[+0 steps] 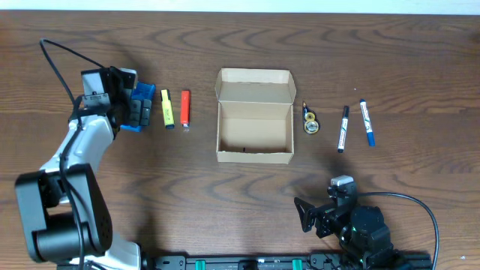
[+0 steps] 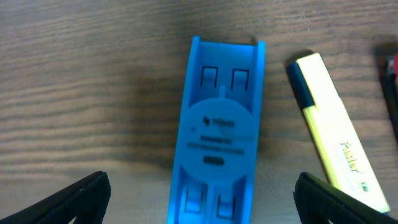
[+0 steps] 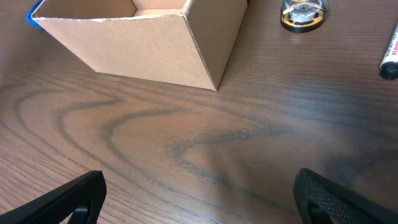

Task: Pack container
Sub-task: 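Move the left gripper over the blue whiteboard duster and grasp it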

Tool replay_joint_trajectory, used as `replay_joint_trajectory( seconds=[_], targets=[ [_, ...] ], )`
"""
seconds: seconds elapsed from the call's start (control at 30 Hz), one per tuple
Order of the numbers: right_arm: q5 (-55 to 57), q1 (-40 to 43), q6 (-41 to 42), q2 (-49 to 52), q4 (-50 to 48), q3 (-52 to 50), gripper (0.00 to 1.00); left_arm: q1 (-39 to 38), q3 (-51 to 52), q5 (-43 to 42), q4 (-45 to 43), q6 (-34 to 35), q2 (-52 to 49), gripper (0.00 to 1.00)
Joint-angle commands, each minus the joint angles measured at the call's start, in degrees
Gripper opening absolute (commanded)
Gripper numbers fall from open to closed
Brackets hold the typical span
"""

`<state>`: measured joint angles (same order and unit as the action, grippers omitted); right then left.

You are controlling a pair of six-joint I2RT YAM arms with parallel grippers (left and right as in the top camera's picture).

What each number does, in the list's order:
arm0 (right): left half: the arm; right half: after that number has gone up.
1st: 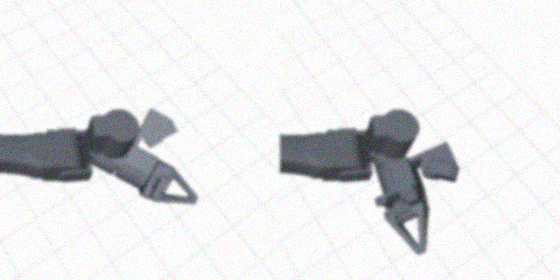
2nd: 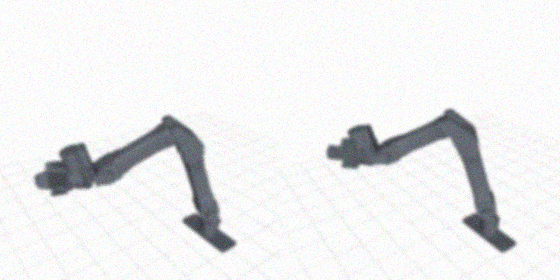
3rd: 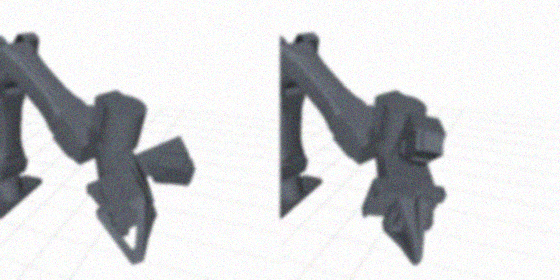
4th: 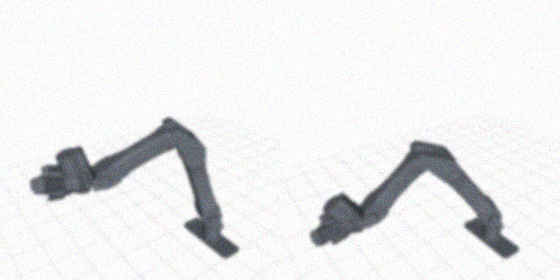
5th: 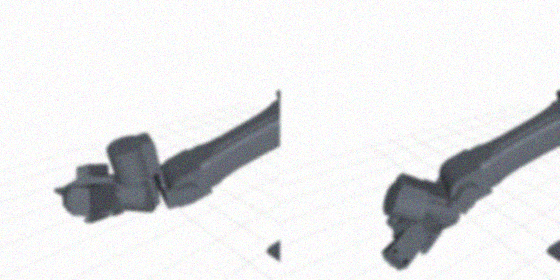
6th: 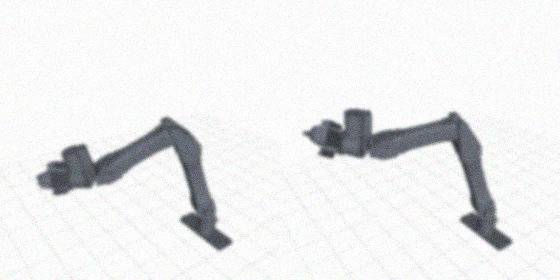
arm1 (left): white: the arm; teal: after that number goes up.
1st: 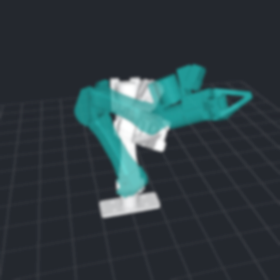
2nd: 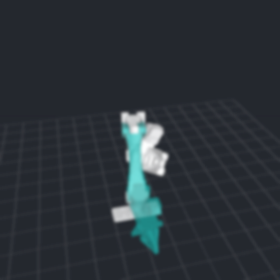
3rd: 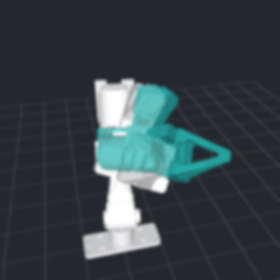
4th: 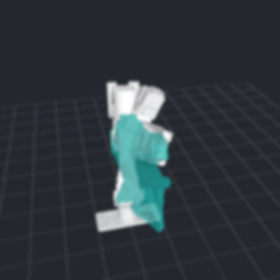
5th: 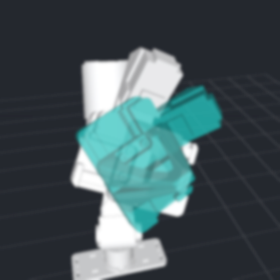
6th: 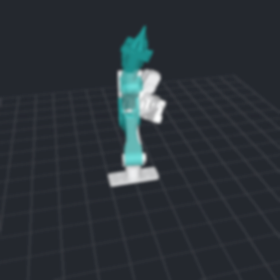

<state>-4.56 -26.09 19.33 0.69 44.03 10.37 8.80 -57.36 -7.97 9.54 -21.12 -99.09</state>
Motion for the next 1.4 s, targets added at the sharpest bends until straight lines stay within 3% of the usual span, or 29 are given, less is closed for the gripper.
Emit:
replay_joint_trajectory(
  seconds=[0.0, 0.6, 0.83, 1.0, 1.37],
  targets=[
    [-0.37, -0.57, 0.79, -0.37, 0.09, -0.66, 0.99, 0.17, -1.38, -4.20, -1.18, -4.04, -2.08, 0.95],
    [-0.37, -0.57, 0.79, -0.37, 0.09, -0.66, 0.99, 0.17, -1.38, -2.14, -5.40, -4.13, -9.29, 1.00],
    [-0.37, -0.57, 0.79, -0.37, 0.09, -0.66, 0.99, 0.17, -1.36, -2.12, -5.40, -3.87, -9.40, 0.79],
    [-0.37, -0.57, 0.79, -0.37, 0.09, -0.66, 0.99, 0.17, -1.36, -2.12, -5.40, -3.48, -9.40, 0.73],
    [-0.37, -0.57, 0.79, -0.37, 0.09, -0.66, 0.99, 0.17, -1.36, -1.90, -5.57, -3.04, -10.67, 0.73]
  ],
)
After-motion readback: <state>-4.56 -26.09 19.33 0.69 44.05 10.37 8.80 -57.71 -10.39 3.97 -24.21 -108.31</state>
